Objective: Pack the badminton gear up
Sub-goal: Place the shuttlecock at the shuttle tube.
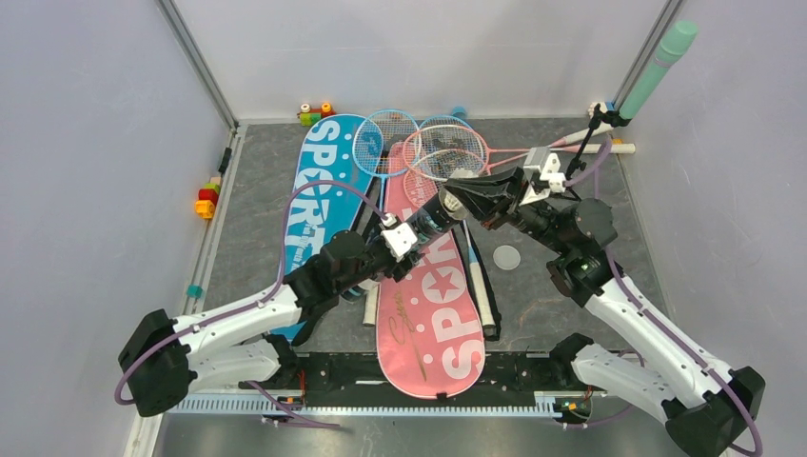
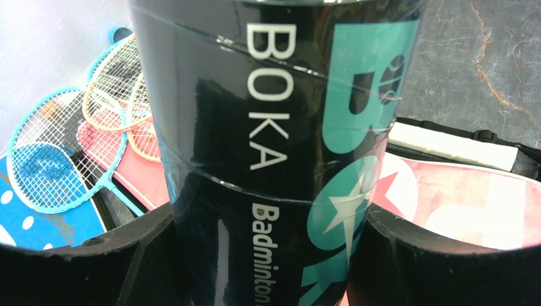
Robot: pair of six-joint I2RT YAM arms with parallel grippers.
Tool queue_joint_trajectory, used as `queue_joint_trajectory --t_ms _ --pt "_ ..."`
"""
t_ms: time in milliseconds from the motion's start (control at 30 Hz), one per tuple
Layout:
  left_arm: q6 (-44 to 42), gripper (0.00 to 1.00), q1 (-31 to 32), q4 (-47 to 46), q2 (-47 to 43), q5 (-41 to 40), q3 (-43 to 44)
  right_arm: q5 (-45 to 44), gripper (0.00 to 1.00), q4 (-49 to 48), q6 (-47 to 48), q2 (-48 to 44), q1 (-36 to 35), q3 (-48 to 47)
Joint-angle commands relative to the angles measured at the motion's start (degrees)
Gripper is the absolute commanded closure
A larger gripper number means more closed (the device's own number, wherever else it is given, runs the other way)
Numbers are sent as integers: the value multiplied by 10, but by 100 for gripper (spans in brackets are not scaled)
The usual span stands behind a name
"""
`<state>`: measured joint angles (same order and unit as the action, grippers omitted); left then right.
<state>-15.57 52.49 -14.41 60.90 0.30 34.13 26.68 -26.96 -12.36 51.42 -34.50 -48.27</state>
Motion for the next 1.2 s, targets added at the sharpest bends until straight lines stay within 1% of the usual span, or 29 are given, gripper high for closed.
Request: queue_joint_trajectory --t_ms 0,67,100,133,167,233,300,333,433,467,533,633,700,833,933,1033,1167 --pt "21 98 1 -43 -16 13 -21 5 86 -13 -37 10 -3 14" --pt "22 98 1 -51 -17 7 -24 19 80 -12 -47 17 -4 14" --pt "23 98 2 -53 -17 5 -25 28 74 -11 -57 20 -4 14" --pt "23 98 2 -54 -16 4 -25 33 67 -9 -62 22 -4 14" --pt "24 98 2 -57 -15 1 -27 37 57 -3 -65 23 -3 12" --pt "23 98 2 -62 -13 -1 -30 39 40 27 -54 25 -4 -1" --pt "22 98 2 -67 -11 -1 -34 30 28 63 -39 26 -3 -18" --pt "21 98 1 -68 -11 -15 -36 22 22 76 -32 25 -3 -29" --pt "18 98 1 -72 -12 -18 -42 -4 10 131 -5 26 -3 -65" --pt "16 98 2 -72 -14 -18 -43 -12 8 152 5 27 -3 -78" --pt "9 98 1 -72 -17 -17 -47 -26 2 186 25 26 -3 -98" --pt "-12 98 1 -71 -25 -15 -58 -61 2 264 66 25 -3 -133" --pt "-23 98 1 -71 -32 -6 -66 -121 2 325 71 17 -3 -146" --pt "-51 98 2 -57 -53 42 -79 -168 2 375 102 -20 -3 -124" --pt "-63 98 2 -61 -64 58 -89 -170 2 395 88 -42 -2 -108" --pt "-73 97 1 -61 -63 80 -93 -124 2 401 70 -62 -3 -79" --pt "-86 97 2 -58 -58 94 -92 -112 2 421 42 -78 -3 -51"
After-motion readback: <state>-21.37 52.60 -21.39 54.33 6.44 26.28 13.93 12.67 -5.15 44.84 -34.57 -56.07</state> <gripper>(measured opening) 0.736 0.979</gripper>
